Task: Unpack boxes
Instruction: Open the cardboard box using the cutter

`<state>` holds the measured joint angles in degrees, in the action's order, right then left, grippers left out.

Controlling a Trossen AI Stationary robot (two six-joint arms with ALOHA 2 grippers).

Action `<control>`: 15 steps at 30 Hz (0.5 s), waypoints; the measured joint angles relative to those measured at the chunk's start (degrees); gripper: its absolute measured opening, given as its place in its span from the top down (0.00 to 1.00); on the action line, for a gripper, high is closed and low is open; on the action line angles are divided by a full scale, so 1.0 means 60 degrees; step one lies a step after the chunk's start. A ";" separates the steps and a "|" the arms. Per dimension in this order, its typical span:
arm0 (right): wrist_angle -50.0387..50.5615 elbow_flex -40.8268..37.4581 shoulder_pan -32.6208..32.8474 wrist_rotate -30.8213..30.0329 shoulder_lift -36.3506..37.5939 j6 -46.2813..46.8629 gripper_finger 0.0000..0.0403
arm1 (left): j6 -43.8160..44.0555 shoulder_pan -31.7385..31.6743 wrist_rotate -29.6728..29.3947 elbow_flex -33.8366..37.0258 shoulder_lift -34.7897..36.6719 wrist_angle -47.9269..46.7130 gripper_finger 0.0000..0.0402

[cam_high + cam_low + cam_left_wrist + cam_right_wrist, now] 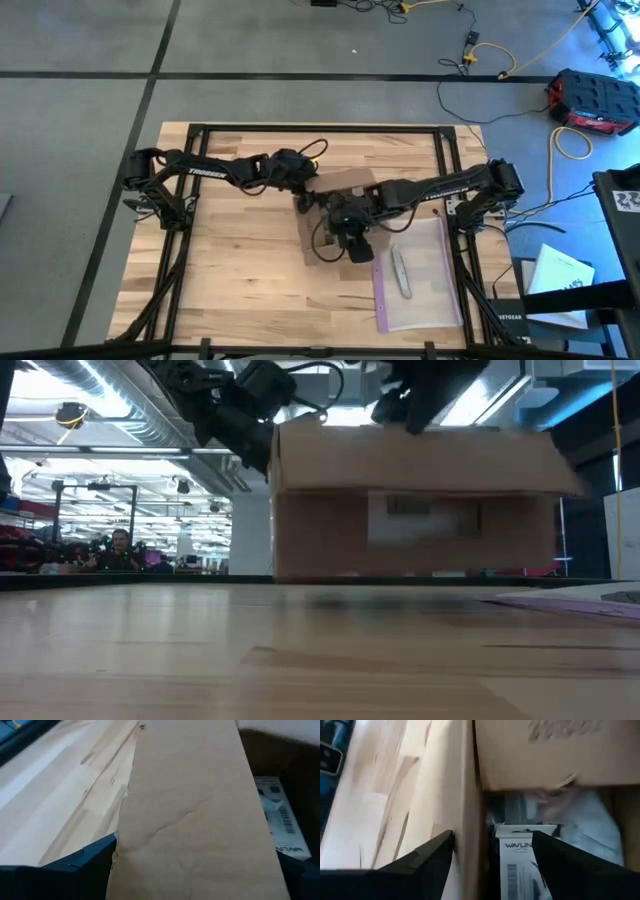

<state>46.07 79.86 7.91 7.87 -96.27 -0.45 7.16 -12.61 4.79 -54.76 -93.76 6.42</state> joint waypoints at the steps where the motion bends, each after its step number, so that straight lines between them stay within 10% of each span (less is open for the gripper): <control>1: 0.0029 0.0028 -0.0009 -0.0122 0.0033 0.0002 0.36 | -0.0052 -0.0005 0.0056 0.0000 0.0000 -0.0030 0.18; 15: 0.0812 0.0025 -0.0012 -0.0523 0.0332 0.0270 0.36 | -0.2027 -0.0035 -0.0833 0.0000 -0.0007 -0.0290 0.18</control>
<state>50.94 80.01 7.84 4.73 -94.28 1.17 -5.00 -12.82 -0.21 -54.76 -93.80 4.68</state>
